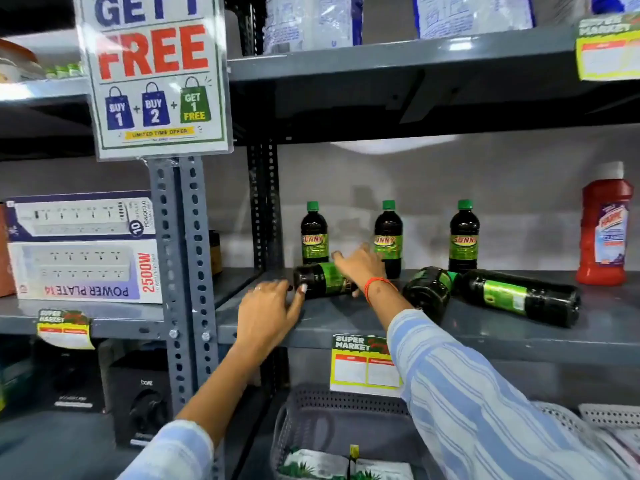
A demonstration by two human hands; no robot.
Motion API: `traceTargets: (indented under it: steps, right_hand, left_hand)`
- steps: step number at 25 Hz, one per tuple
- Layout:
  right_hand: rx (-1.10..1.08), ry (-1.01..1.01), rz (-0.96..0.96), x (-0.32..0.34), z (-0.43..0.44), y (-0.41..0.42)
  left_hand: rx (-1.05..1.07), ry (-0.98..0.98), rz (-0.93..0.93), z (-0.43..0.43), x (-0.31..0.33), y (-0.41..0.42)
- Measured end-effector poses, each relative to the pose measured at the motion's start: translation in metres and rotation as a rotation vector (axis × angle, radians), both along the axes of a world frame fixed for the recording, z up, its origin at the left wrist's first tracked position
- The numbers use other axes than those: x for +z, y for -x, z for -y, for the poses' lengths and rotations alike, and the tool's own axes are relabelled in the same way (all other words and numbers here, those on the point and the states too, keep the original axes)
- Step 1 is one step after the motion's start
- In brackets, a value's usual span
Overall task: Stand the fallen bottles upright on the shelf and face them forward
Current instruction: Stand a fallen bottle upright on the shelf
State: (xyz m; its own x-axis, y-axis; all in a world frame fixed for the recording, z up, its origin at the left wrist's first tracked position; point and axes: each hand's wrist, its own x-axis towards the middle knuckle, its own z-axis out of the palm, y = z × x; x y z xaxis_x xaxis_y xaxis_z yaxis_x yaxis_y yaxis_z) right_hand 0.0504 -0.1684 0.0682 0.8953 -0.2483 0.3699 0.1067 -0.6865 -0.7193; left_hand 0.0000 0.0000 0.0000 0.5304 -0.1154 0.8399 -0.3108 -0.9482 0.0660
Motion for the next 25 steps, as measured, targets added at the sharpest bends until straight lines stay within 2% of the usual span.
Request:
traceTargets:
  steps: [3,5,7,13,16,18,21,23,25]
  right_hand:
    - [-0.056,-0.011,-0.210,-0.012,-0.010,-0.014]
    - [-0.048,-0.027,-0.254,-0.012,-0.013,-0.023]
    - [-0.044,-0.132,-0.283,-0.007,-0.020,-0.030]
    - [-0.045,-0.213,-0.198,-0.007,-0.037,-0.044]
    - [0.026,-0.301,0.014,-0.014,-0.047,-0.040]
    - [0.043,-0.178,0.267,-0.017,-0.052,-0.034]
    - [0.082,0.161,0.568,-0.019,-0.059,-0.025]
    - [0.136,0.351,0.627,-0.021,-0.063,-0.021]
    - [0.154,0.441,0.644,-0.025,-0.065,-0.020]
  left_hand:
    - [0.077,0.012,-0.047,-0.017,-0.022,0.000]
    - [0.090,-0.041,-0.049,-0.018,-0.028,0.006]
    - [0.082,-0.051,-0.019,-0.017,-0.029,0.007]
    - [0.070,-0.015,0.075,-0.021,-0.031,0.003]
    - [0.075,-0.003,0.062,-0.021,-0.034,0.003]
    - [0.065,0.018,0.054,-0.020,-0.035,0.003]
    - [0.062,0.027,0.060,-0.020,-0.036,0.002]
    - [0.066,0.025,0.055,-0.020,-0.035,0.003]
    - [0.072,0.028,0.049,-0.020,-0.035,0.003]
